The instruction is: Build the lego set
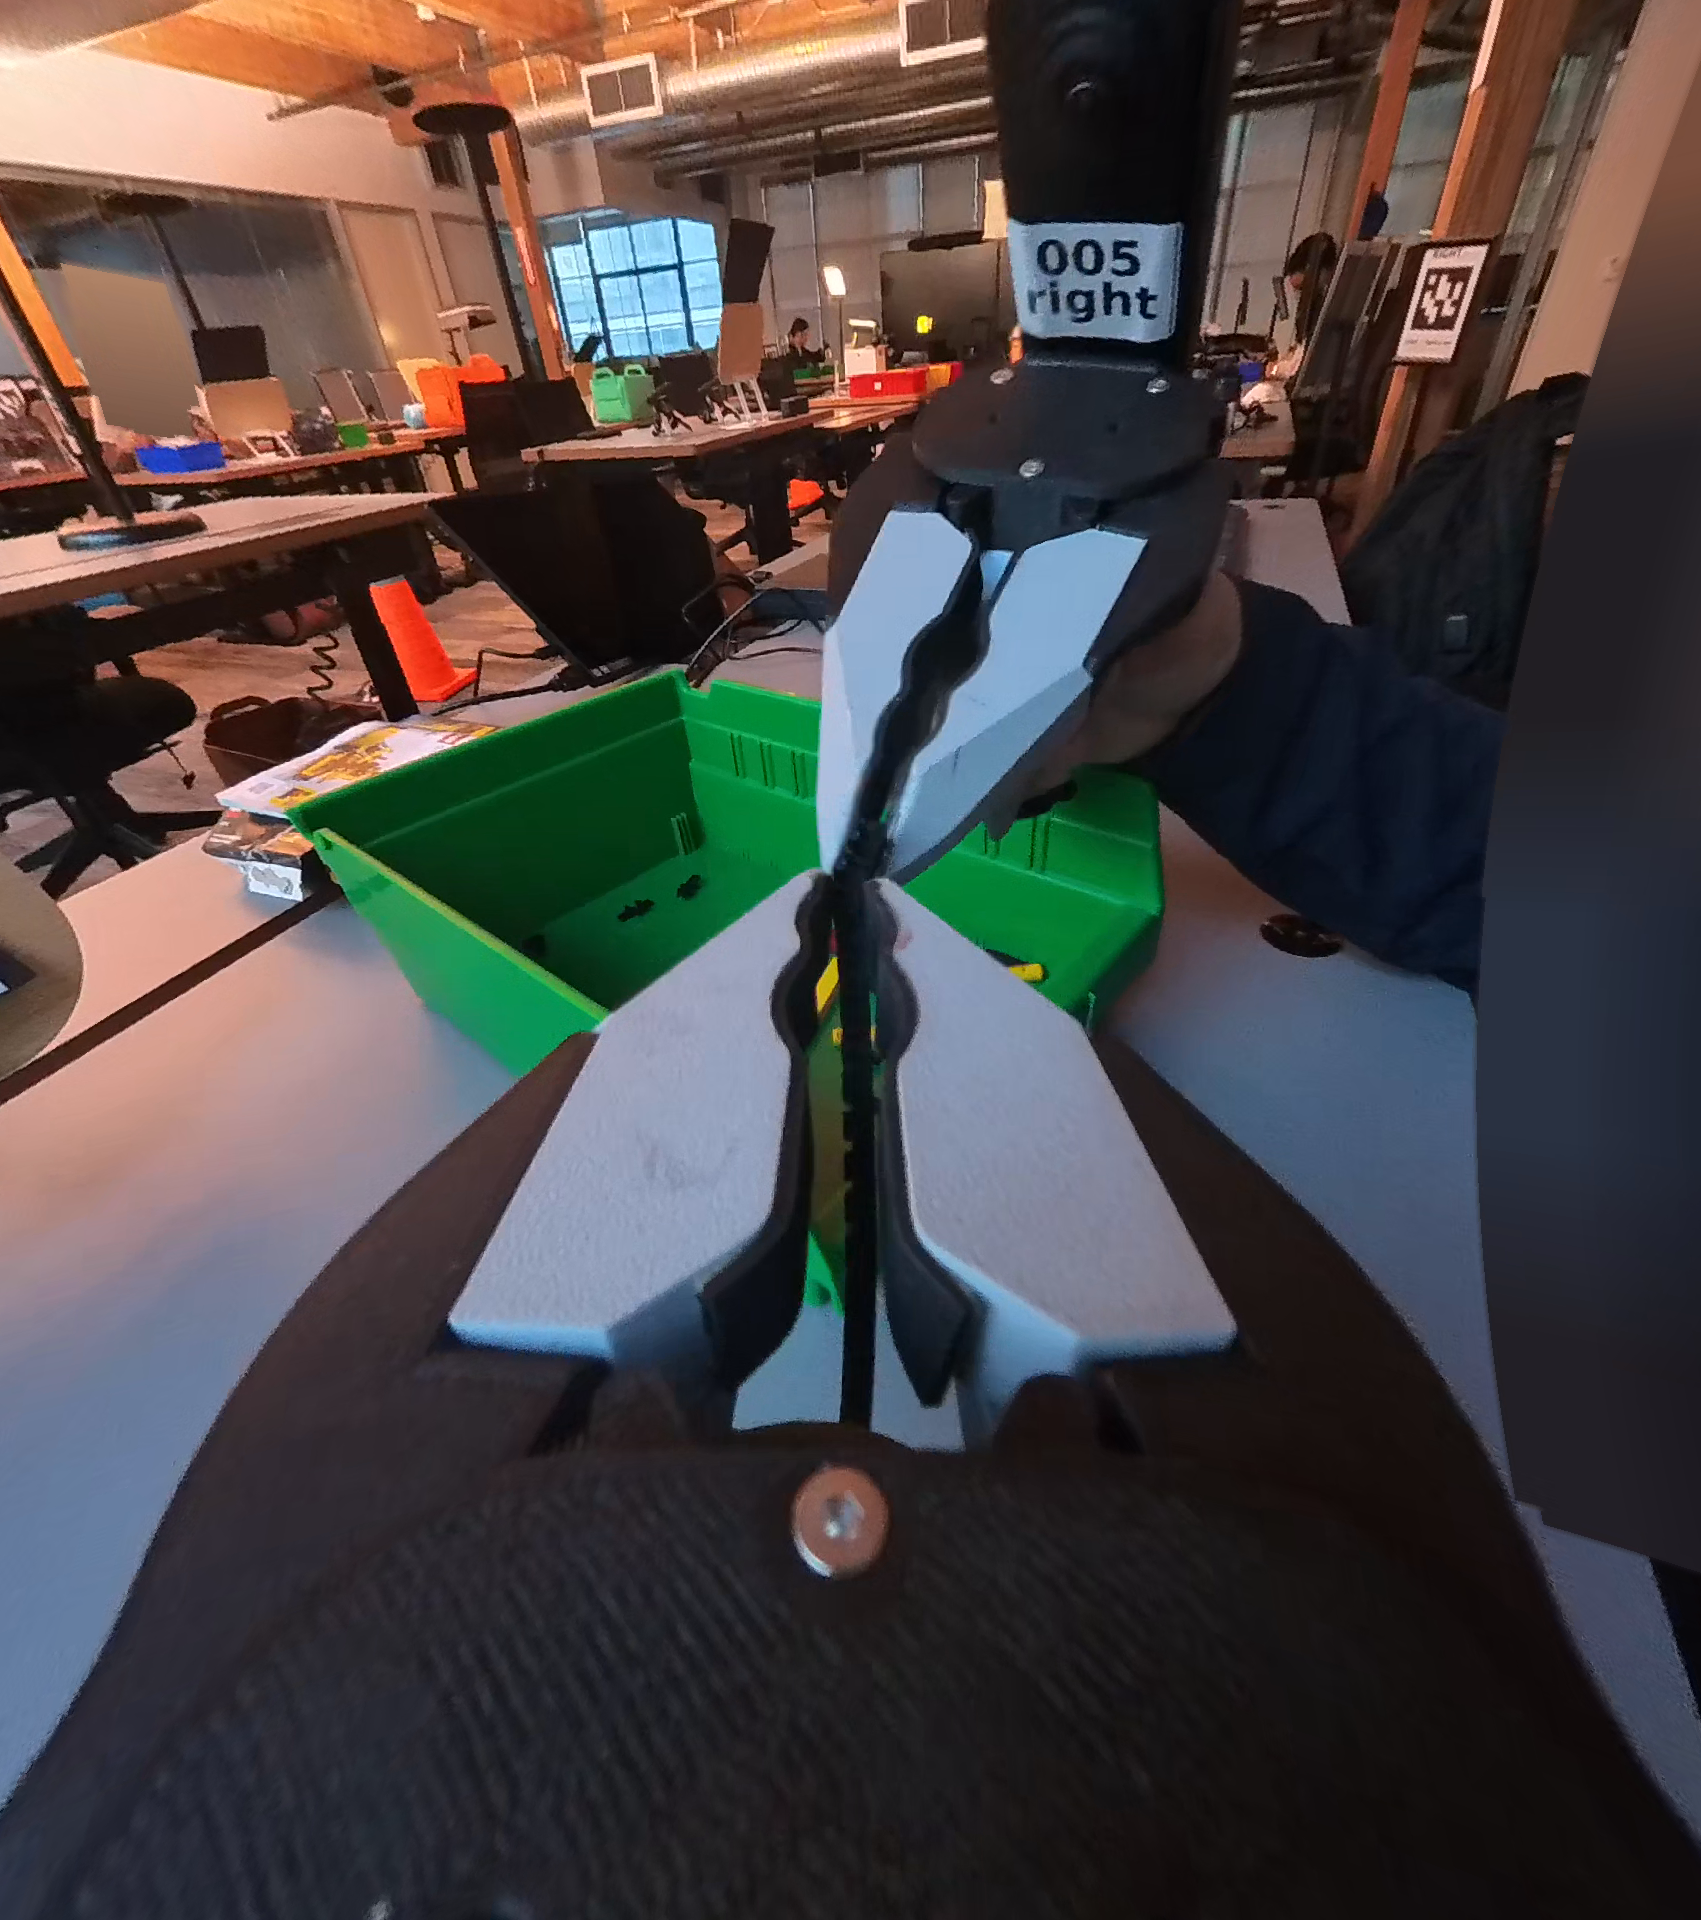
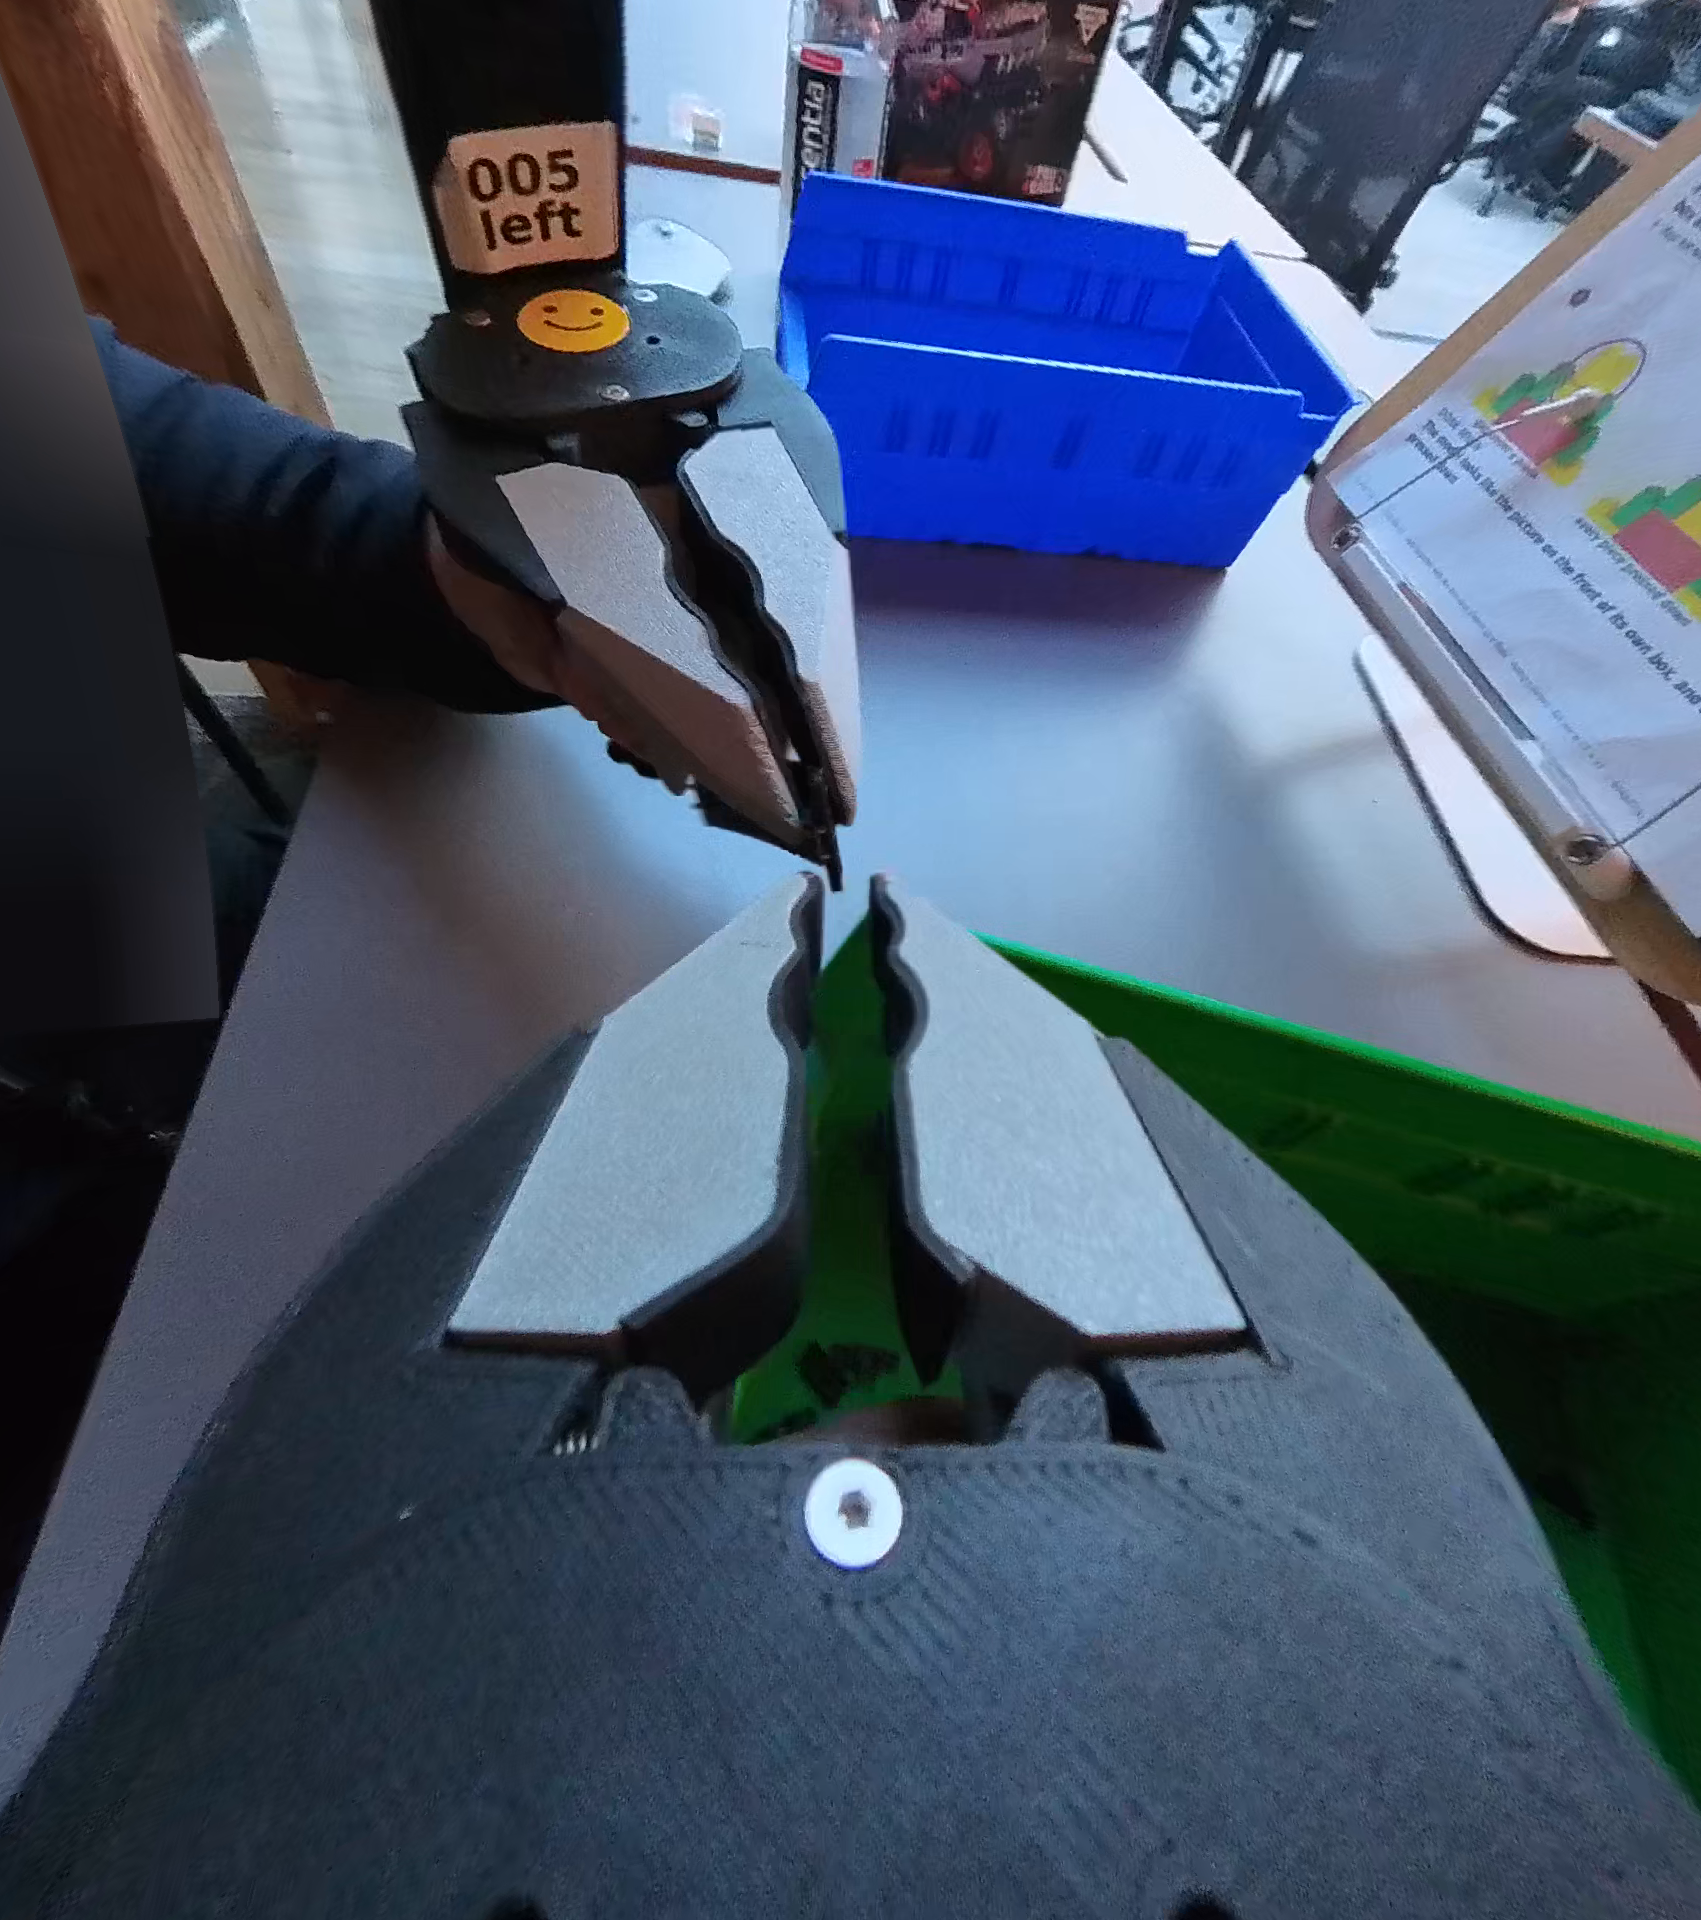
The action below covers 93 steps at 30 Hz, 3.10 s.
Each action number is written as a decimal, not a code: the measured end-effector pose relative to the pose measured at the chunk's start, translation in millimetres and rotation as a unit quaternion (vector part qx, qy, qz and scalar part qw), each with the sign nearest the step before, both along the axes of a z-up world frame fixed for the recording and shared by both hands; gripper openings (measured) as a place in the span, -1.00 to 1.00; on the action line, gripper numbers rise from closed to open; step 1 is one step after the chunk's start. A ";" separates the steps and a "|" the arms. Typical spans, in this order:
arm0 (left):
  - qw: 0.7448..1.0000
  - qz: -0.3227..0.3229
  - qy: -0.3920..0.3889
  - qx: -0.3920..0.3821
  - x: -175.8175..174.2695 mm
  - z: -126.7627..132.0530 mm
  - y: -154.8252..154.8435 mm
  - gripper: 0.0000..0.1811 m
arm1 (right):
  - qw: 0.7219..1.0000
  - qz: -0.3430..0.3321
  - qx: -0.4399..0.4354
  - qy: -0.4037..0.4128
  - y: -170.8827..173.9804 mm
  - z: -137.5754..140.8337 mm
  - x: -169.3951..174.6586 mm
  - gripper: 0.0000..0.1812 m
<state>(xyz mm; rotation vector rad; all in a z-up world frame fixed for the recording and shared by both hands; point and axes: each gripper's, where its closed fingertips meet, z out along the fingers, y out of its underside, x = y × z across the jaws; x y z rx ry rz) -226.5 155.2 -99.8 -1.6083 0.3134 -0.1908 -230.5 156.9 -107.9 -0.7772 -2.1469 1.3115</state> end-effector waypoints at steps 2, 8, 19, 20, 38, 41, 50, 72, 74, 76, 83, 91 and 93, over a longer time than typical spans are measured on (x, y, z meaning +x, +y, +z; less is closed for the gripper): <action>1.000 0.007 0.007 -0.009 -1.4 -2.7 1.2 -0.98 | 1.000 -0.012 0.011 0.019 5.2 4.3 -0.8 -0.90; 0.999 0.022 0.043 -0.018 1.2 -9.5 5.0 -0.98 | 0.999 -0.008 0.009 0.037 0.7 11.3 1.0 -0.96; 0.998 0.032 0.059 -0.019 0.5 -11.7 7.1 -0.98 | 0.999 -0.003 0.025 0.026 -4.1 2.6 -0.1 -0.97; 0.997 0.036 0.063 -0.018 -0.4 -11.7 7.3 -0.98 | 0.999 -0.002 0.024 0.027 -4.6 2.5 -0.6 -0.97; 0.996 0.046 0.067 -0.022 -4.4 -18.2 12.5 -0.98 | 0.988 -0.151 0.018 -0.022 51.1 -0.7 -18.2 -0.82; 0.996 0.047 0.071 -0.030 -4.2 -22.4 14.1 -0.98 | 0.980 -0.180 0.074 -0.051 68.0 -21.3 -18.9 -0.67; 0.996 0.049 0.071 -0.027 -4.9 -21.1 14.3 -0.98 | 0.982 -0.149 0.022 -0.114 57.9 -31.5 -11.7 -0.64; 0.998 0.008 0.053 -0.033 8.1 -20.4 10.8 -0.99 | 0.999 -0.005 0.052 0.010 -2.3 -7.2 2.7 -1.00; 0.998 0.009 0.056 -0.035 8.2 -20.6 10.5 -0.98 | 0.999 -0.003 0.052 0.012 -2.7 -7.1 2.6 -1.00; 0.998 0.011 0.056 -0.034 7.3 -20.4 10.7 -0.98 | 0.998 -0.008 0.058 0.015 -1.5 -6.8 1.4 -1.00; 0.999 0.022 0.040 -0.014 1.4 -11.5 8.6 -0.98 | 0.999 -0.013 0.038 0.021 4.2 2.2 3.4 -1.00; 0.998 0.029 0.061 -0.005 0.0 -11.0 8.5 -0.98 | 0.999 -0.036 0.005 0.003 6.3 4.9 -4.6 -1.00; 0.996 0.049 0.075 0.005 -5.9 -7.9 9.6 -0.98 | 0.997 -0.067 -0.041 -0.023 13.0 6.8 -13.2 -1.00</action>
